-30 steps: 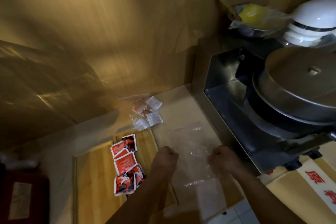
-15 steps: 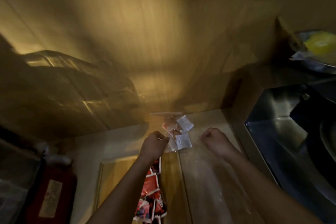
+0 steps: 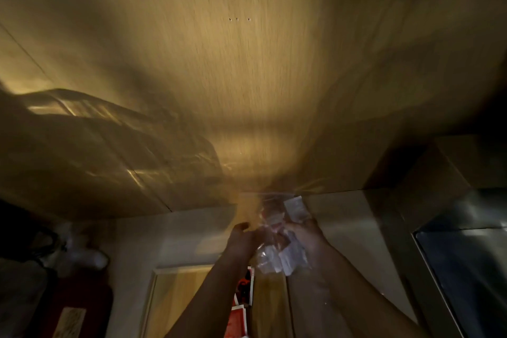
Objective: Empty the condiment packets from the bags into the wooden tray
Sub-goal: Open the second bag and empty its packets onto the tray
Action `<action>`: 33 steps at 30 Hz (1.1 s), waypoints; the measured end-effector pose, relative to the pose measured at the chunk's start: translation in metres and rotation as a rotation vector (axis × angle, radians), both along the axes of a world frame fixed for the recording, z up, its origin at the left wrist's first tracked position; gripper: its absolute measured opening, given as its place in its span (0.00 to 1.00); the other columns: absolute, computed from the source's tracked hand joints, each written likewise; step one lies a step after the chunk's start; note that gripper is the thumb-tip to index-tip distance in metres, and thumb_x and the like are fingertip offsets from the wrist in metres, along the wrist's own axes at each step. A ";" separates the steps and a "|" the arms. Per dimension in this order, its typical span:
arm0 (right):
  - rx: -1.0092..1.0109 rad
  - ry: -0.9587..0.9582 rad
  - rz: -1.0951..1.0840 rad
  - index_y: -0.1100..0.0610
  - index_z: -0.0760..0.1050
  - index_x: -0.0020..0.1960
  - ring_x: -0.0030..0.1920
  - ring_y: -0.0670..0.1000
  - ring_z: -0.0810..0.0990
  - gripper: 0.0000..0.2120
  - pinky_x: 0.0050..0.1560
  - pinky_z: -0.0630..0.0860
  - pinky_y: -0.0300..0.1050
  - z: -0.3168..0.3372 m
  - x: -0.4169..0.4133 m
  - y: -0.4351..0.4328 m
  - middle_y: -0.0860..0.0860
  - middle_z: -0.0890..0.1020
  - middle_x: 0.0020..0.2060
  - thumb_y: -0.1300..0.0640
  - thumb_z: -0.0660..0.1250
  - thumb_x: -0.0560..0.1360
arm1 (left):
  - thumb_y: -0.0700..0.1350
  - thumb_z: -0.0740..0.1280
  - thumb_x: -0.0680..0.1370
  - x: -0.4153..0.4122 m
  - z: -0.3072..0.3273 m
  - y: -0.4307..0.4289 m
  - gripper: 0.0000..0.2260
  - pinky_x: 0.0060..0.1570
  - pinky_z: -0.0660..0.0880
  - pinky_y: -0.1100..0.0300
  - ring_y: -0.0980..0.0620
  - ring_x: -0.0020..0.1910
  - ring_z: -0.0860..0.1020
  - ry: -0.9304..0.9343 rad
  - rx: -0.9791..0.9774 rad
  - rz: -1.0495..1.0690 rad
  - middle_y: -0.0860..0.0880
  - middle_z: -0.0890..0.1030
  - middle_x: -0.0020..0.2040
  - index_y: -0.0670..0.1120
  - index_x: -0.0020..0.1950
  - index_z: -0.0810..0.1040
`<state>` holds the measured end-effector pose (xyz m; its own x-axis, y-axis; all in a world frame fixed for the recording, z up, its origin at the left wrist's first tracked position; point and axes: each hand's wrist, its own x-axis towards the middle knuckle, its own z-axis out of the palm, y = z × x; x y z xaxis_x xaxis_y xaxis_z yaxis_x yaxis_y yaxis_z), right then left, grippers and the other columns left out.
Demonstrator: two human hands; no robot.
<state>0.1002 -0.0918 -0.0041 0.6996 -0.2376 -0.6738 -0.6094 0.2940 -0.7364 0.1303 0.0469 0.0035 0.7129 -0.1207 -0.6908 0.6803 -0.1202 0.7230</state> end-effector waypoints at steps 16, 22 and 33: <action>-0.238 -0.405 0.264 0.60 0.82 0.40 0.29 0.46 0.79 0.02 0.30 0.73 0.35 0.091 -0.046 -0.024 0.50 0.82 0.29 0.63 0.71 0.69 | 0.41 0.69 0.74 -0.043 0.121 0.022 0.07 0.38 0.78 0.59 0.53 0.40 0.80 -0.504 -0.082 -0.140 0.48 0.81 0.44 0.48 0.51 0.77; -0.451 -0.367 0.435 0.57 0.78 0.32 0.26 0.44 0.76 0.10 0.33 0.71 0.41 0.108 -0.070 -0.040 0.49 0.80 0.25 0.65 0.70 0.71 | 0.38 0.65 0.77 -0.063 0.136 0.012 0.08 0.31 0.74 0.60 0.56 0.30 0.78 -0.594 0.106 -0.295 0.48 0.79 0.35 0.47 0.38 0.76; -0.711 -0.241 0.207 0.55 0.77 0.40 0.43 0.53 0.79 0.05 0.47 0.75 0.48 0.076 -0.116 -0.032 0.53 0.81 0.39 0.62 0.65 0.72 | 0.29 0.57 0.76 -0.126 0.109 -0.026 0.15 0.22 0.77 0.63 0.58 0.20 0.76 -0.205 -0.025 -0.390 0.48 0.78 0.26 0.42 0.33 0.73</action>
